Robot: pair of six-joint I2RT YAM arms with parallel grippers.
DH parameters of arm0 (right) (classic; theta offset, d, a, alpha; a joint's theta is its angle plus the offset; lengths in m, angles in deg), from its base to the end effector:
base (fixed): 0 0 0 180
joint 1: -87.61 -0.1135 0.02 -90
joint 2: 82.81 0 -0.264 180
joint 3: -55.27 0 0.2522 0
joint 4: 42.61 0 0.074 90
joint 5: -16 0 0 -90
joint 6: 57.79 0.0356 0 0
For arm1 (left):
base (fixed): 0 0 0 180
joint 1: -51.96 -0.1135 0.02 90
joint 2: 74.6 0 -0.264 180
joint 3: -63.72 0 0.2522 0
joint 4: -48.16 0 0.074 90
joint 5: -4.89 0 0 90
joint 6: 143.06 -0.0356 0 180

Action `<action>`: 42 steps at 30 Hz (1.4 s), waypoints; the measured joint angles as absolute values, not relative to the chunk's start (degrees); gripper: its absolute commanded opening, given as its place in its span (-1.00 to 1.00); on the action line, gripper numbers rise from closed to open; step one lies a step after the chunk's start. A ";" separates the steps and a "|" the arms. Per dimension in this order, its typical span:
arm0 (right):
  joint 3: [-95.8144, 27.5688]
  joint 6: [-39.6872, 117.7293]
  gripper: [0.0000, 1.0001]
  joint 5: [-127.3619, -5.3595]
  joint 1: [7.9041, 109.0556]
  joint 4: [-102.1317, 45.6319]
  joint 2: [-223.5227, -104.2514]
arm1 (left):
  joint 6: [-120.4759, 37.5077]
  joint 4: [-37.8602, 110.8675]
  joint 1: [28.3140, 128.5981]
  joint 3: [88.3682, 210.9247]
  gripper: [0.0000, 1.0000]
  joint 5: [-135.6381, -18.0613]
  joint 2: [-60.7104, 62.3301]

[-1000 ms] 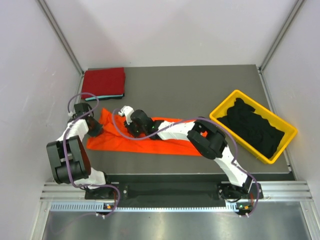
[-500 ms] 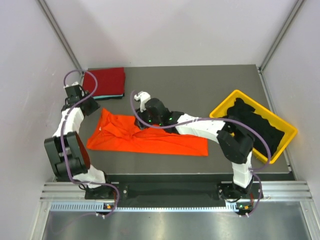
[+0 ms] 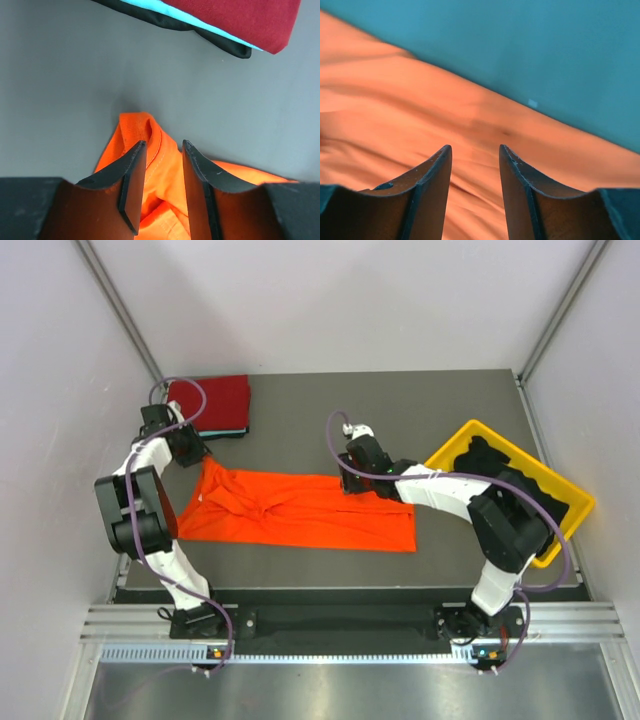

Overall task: Fold and stack the t-shirts
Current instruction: Fold the tshirt

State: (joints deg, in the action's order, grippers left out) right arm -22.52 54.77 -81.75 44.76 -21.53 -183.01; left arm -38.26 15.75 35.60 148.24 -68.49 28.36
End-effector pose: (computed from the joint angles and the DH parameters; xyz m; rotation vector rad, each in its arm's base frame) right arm 0.2813 0.2544 0.2020 -0.3477 2.3326 0.4130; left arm 0.3739 0.0992 0.2072 -0.5321 2.3790 -0.3438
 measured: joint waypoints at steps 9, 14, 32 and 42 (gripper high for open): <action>-17.14 54.82 -0.18 -88.07 48.12 -18.21 -180.89 | -38.91 14.94 35.90 149.59 -0.48 -68.71 31.64; -13.82 54.71 -0.19 -90.43 50.18 -17.58 -180.74 | -39.35 14.37 35.90 149.79 -1.00 -69.14 32.08; -10.98 54.86 -0.29 -92.24 55.03 -20.35 -180.50 | -31.81 10.37 35.53 153.27 -1.00 -82.19 34.22; -10.69 54.88 -0.29 -92.50 55.79 -20.88 -180.47 | -26.34 8.42 34.29 154.25 -0.92 -85.06 35.55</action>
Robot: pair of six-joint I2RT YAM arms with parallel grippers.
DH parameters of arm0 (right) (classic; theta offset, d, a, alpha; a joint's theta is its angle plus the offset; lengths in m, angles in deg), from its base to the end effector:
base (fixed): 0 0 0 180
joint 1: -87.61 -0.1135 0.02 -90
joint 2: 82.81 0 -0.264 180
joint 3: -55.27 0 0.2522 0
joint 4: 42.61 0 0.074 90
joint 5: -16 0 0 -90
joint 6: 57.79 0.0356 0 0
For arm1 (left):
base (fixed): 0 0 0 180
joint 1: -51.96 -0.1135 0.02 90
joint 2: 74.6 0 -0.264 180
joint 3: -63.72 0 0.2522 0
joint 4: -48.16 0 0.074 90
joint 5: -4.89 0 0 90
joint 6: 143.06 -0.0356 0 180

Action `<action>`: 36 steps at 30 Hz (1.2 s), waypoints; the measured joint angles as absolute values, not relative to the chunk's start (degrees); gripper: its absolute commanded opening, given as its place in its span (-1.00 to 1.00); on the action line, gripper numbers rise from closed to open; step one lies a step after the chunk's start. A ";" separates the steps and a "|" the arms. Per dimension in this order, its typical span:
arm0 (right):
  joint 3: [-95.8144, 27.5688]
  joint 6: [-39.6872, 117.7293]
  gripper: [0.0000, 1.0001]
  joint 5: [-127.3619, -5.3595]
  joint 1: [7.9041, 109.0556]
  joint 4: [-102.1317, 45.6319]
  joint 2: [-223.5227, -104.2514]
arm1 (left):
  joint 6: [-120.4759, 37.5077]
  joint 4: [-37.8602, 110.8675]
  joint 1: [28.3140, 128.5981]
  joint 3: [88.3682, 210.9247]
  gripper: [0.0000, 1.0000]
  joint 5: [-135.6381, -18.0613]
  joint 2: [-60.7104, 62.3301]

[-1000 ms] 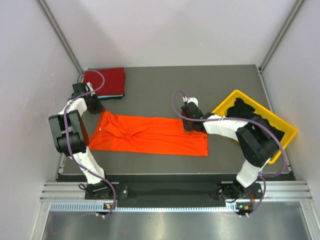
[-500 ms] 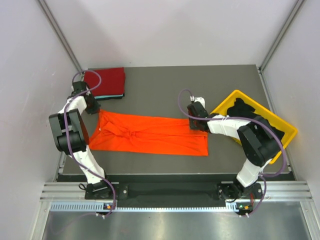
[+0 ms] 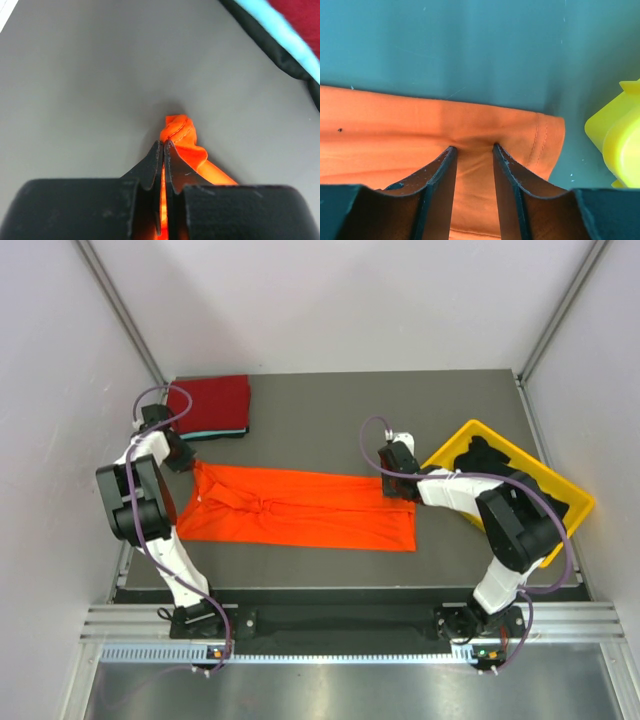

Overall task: Fold and stack the t-shirts
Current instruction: Fold the tshirt

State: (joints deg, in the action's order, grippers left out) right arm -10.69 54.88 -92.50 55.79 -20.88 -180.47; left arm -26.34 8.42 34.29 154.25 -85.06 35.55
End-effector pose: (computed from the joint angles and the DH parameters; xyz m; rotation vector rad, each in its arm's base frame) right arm 0.2897 0.1665 0.1561 -0.0636 2.4358 0.0158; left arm 0.3853 0.1227 0.1824 -0.9849 2.4148 -0.0575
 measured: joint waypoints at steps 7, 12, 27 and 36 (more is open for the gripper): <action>-10.67 54.88 -0.29 -92.57 55.79 -20.94 -180.47 | -23.68 6.78 33.59 154.29 -0.81 -87.24 35.55; -10.67 54.86 -0.30 -92.59 55.79 -20.97 -180.47 | -22.32 5.84 32.73 154.53 -0.61 -88.97 35.55; -10.67 54.69 -0.26 -92.46 55.79 -20.94 -180.30 | -25.38 4.73 33.00 146.77 -0.34 -86.37 22.28; -15.96 52.81 -0.11 -90.10 53.87 -16.14 -178.64 | -26.34 4.79 34.00 137.16 -0.31 -73.89 12.97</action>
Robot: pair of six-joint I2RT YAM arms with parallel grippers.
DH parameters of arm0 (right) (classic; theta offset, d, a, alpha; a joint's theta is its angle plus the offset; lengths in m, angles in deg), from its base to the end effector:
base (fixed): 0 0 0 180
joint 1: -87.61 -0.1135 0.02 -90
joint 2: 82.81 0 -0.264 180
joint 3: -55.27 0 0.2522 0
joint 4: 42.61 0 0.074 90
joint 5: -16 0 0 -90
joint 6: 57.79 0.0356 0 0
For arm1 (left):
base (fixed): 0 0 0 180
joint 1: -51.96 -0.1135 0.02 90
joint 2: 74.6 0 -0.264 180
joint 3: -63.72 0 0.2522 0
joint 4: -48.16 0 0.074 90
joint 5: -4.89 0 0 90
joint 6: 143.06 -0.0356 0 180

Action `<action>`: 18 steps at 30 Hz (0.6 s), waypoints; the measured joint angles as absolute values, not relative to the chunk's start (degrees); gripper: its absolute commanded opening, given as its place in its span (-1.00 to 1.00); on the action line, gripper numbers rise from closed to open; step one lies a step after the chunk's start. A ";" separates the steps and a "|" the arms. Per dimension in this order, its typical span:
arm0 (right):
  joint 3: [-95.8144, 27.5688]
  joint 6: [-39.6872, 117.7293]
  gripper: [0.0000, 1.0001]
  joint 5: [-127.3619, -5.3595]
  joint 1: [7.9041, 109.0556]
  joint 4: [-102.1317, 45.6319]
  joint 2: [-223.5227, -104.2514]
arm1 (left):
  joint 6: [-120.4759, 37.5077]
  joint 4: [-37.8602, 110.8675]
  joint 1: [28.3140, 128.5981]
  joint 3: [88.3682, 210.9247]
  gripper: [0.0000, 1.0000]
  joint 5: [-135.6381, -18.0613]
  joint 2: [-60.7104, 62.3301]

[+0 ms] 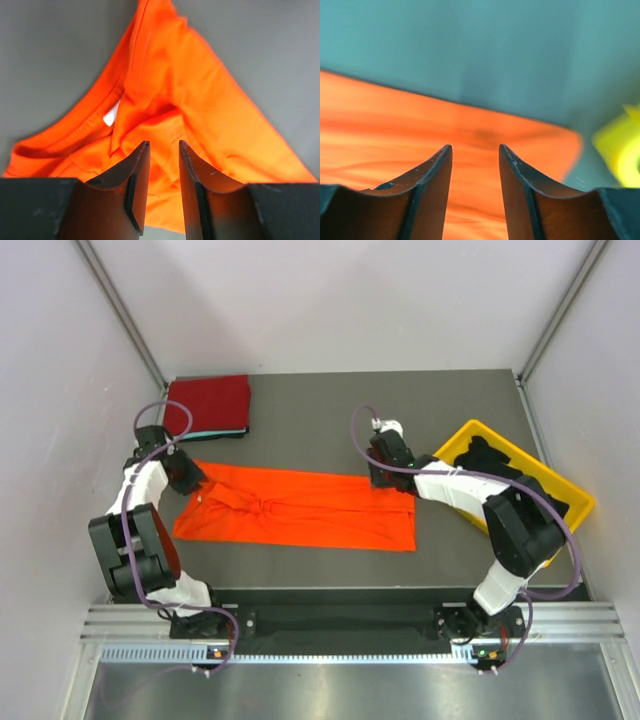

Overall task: Fold and stack the t-shirts
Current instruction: Fold the tshirt

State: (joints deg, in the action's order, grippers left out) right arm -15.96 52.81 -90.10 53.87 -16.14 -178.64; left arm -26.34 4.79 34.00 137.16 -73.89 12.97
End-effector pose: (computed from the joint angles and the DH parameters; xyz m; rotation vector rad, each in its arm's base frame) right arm 0.2916 0.1829 0.1870 -0.1563 2.4117 0.0858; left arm 0.2988 0.0896 0.2238 -0.9103 2.4090 -0.3094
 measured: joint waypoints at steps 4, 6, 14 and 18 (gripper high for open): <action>-21.47 51.23 -0.03 -86.17 47.60 -19.00 -178.73 | -25.49 4.77 34.00 133.51 -0.33 -73.38 12.10; -23.70 50.12 0.00 -83.78 43.58 -22.56 -179.29 | -25.01 4.90 34.00 132.02 -0.35 -73.58 11.18; -41.62 43.01 0.09 -77.25 31.47 -30.21 -193.19 | -23.15 6.96 33.94 128.33 -0.33 -73.82 10.18; -47.96 39.93 0.11 -75.26 29.35 -30.43 -200.52 | -22.74 8.49 33.89 127.30 -0.31 -73.32 10.20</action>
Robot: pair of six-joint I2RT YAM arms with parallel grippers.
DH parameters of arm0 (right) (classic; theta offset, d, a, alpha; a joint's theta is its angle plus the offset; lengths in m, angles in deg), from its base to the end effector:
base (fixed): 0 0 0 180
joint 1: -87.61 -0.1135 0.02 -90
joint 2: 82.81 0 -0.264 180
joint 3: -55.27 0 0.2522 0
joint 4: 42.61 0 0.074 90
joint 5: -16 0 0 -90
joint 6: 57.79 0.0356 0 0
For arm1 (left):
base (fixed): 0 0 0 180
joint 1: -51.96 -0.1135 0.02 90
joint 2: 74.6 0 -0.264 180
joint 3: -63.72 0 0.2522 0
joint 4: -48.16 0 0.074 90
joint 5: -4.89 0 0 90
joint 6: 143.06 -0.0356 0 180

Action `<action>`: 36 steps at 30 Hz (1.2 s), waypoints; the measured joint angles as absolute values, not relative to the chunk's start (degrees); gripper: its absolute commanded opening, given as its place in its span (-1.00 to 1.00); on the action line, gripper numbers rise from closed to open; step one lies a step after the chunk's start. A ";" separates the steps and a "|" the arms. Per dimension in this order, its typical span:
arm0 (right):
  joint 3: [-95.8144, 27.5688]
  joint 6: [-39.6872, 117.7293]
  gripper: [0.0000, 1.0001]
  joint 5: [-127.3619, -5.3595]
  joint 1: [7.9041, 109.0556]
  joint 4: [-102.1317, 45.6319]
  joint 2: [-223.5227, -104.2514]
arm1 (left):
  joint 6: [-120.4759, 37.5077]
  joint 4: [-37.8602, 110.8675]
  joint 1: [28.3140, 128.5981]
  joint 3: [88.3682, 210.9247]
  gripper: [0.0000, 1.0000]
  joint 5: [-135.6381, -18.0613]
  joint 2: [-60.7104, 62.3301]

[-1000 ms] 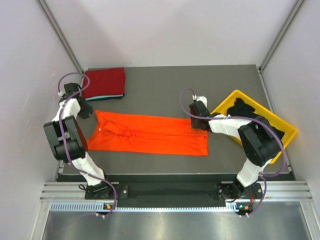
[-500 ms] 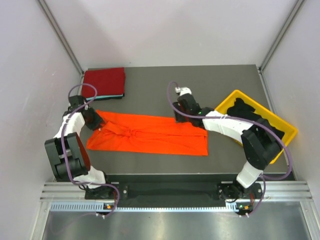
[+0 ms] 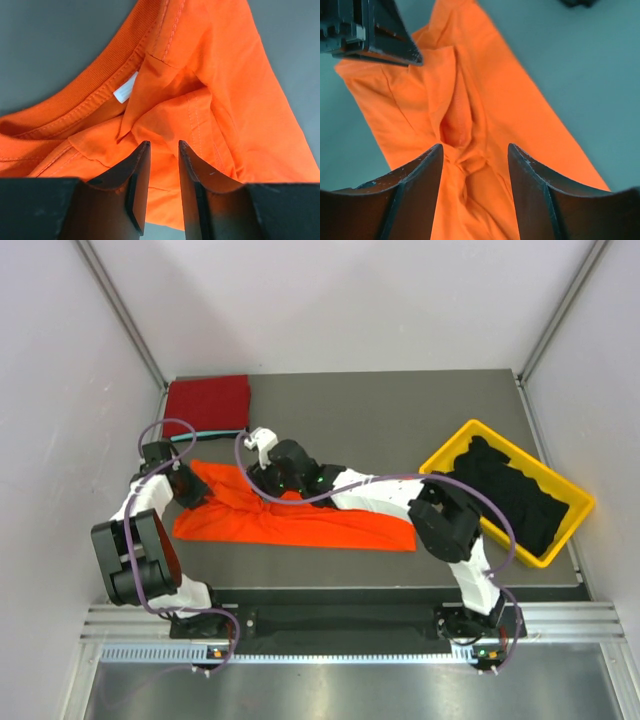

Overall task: Fold and stack the t-shirts
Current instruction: Fold the tshirt

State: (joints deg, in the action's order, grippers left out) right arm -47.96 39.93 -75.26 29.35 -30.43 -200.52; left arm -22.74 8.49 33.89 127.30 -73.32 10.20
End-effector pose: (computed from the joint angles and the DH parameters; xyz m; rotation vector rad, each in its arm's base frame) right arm 0.2557 0.4120 0.2350 -0.8872 1.9129 0.6888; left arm 0.2724 0.0812 0.1900 -1.0166 2.4351 -0.3439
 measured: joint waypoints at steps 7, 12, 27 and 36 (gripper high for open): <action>-53.64 36.11 0.17 -72.37 27.88 -29.03 -208.12 | -22.89 9.97 33.89 126.64 -0.29 -72.66 10.44; -55.44 34.29 0.18 -72.09 26.68 -28.42 -210.79 | -23.68 10.63 33.89 126.36 -0.27 -72.44 12.01; -57.49 29.77 -0.02 -73.18 24.39 -25.45 -213.76 | -24.92 11.72 33.89 126.05 -0.39 -72.51 13.43; -59.11 29.66 -1.00 -73.16 24.34 -24.81 -213.78 | -26.45 10.74 33.89 126.27 -0.39 -74.63 13.41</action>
